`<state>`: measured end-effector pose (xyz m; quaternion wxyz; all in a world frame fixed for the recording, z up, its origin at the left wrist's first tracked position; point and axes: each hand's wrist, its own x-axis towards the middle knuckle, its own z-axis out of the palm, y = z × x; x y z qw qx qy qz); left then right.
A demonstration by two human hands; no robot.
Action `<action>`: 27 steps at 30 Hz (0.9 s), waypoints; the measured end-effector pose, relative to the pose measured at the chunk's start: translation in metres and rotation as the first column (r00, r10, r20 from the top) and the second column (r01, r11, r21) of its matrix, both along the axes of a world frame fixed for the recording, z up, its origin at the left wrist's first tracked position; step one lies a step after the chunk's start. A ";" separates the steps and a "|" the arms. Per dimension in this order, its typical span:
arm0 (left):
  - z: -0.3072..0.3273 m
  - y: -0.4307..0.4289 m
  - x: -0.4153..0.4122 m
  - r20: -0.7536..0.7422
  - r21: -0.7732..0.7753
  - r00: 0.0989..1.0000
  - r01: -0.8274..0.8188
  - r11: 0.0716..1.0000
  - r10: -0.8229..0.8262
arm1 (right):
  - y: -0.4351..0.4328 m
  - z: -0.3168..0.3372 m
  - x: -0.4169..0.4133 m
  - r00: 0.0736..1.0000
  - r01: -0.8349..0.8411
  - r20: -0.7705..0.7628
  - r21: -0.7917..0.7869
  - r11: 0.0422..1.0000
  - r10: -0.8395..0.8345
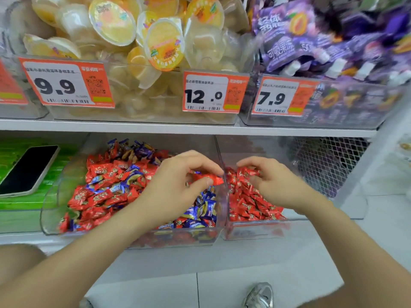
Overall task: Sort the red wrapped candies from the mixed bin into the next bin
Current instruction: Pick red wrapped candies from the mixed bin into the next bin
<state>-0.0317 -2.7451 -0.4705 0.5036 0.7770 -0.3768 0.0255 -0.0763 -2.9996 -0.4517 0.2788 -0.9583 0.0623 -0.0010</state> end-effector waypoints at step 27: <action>0.016 0.108 0.039 0.139 0.790 0.966 -0.240 0.564 0.216 | 0.155 -0.028 0.047 0.869 -0.368 0.165 -0.414 0.832 0.466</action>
